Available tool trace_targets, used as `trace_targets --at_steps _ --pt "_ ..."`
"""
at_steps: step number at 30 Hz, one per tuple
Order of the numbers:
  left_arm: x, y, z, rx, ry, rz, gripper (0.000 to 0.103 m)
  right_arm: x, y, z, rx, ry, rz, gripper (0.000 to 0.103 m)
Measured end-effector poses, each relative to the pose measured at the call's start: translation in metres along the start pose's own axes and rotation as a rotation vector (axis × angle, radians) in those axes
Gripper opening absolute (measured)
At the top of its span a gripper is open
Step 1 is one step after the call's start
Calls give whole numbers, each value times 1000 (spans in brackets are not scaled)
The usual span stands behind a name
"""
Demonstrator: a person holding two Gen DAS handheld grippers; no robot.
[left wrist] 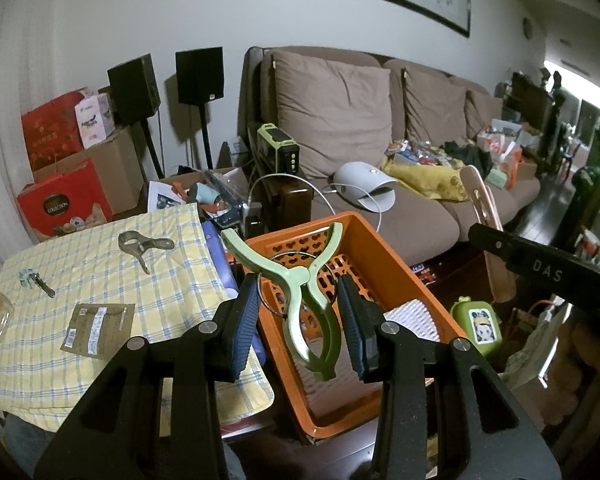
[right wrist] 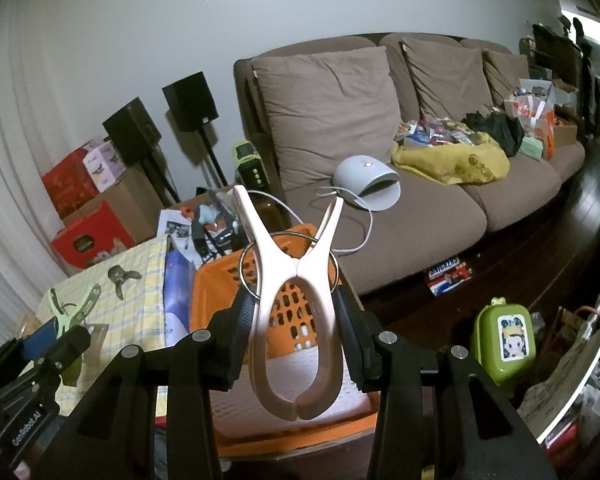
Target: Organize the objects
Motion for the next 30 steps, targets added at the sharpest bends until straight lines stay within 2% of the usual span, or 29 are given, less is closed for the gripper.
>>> trace_targets --at_steps 30 --pt "-5 -6 17 1 -29 -24 36 -4 -2 7 -5 -33 -23 41"
Point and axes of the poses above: each gripper's, at about its wrist camera, not at the fingertips, and z roughly the way its jaws point, y to its right, x to its top, the point moved 4 cm from there along z, roughly the way its jaws point, and after that the axes turned 8 degrees about -x, right-handed, at the moved point
